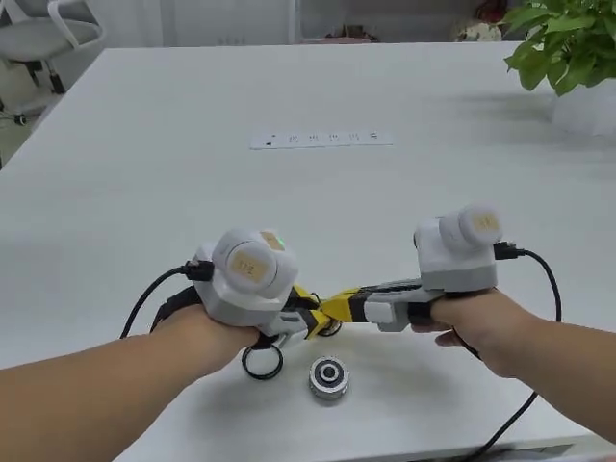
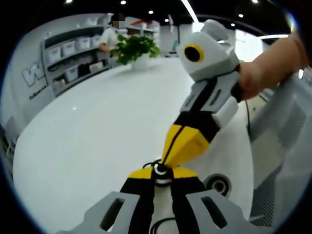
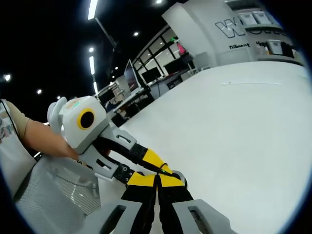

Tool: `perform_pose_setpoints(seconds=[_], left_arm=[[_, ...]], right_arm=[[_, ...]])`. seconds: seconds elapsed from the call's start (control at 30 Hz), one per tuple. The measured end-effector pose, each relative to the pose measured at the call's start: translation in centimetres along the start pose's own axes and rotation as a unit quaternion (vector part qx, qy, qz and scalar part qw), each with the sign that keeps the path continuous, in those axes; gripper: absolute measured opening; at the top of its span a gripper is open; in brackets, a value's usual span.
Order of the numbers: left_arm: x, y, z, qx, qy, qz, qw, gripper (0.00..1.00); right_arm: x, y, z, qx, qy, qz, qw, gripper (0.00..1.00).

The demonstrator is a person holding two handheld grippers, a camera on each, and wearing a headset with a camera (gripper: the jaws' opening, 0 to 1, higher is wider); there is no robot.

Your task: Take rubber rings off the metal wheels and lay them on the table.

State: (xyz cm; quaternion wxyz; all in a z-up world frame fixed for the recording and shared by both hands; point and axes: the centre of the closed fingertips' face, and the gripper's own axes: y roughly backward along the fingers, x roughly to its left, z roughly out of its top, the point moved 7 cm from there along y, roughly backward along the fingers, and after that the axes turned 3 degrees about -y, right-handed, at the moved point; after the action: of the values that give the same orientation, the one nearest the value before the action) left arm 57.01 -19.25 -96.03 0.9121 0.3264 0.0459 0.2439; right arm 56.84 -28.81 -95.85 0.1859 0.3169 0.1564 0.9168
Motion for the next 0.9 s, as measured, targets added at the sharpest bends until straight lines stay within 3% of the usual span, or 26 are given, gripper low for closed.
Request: perform_pose_setpoints(seconds=[0.2,0.5,0.9], left_arm=[[0.0,0.0,0.0,-0.006,-0.002,-0.003,1.0000,0.13],[-0.1,0.5,0.1,-0.003,-0.011,-0.010,0.9999,0.17],[-0.4,3.2,0.8,-0.036,-0.011,-0.032,0.9988,0.26]], right_arm=[[-1.3,0.5,-0.2,0.008,0.000,-0.021,0.9998,0.00],[-1.3,0.8,0.0,0.010,0.003,-0.023,0.9997,0.00],[-1.0,1.3,0.5,-0.002,0.001,-0.020,0.9998,0.00]])
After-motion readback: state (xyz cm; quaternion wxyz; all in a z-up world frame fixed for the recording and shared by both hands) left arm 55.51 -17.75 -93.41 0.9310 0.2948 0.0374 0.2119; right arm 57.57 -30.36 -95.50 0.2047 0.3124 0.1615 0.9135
